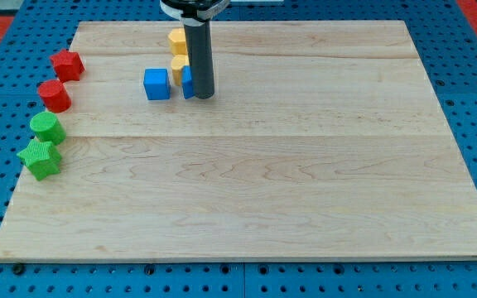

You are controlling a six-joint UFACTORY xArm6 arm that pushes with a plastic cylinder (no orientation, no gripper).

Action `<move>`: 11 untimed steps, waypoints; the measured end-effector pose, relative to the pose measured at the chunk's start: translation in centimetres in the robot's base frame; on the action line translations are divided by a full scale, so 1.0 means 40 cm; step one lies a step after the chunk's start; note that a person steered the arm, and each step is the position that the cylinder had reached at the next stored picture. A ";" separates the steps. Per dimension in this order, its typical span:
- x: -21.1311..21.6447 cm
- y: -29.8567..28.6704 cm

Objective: Move the yellow hexagon to the top left of the yellow heart

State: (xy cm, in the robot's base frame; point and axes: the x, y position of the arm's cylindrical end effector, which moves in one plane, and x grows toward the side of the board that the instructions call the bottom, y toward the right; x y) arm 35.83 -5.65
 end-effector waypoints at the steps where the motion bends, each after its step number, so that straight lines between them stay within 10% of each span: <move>1: 0.043 0.047; 3: 0.108 0.110; 5: -0.388 0.326; 8: -0.281 -0.177; 11: -0.194 -0.239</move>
